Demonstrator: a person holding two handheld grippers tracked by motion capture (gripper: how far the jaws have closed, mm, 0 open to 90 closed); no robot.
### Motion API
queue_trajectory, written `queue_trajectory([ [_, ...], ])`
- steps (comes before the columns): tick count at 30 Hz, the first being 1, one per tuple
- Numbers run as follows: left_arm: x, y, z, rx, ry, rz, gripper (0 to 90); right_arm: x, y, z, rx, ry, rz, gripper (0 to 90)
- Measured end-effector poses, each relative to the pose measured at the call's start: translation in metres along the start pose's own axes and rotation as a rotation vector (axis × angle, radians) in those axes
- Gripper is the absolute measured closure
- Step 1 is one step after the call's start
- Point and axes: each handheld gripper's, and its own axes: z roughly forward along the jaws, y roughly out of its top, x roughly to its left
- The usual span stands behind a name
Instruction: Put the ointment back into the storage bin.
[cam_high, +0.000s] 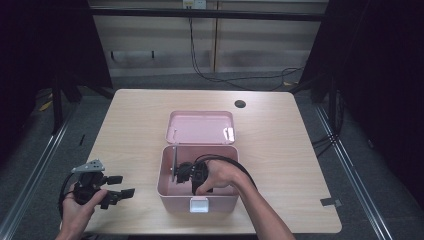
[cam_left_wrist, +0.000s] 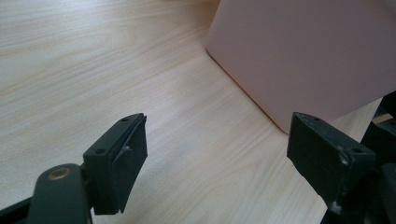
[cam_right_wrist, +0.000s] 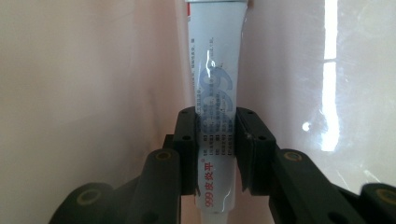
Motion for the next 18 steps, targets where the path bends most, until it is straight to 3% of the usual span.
queue_trajectory([
  [18,0.0,0.0,0.0,0.004,-0.002,0.0,20.0,0.002,-0.012,-0.015,-0.069,-0.035,0.05,60.3],
])
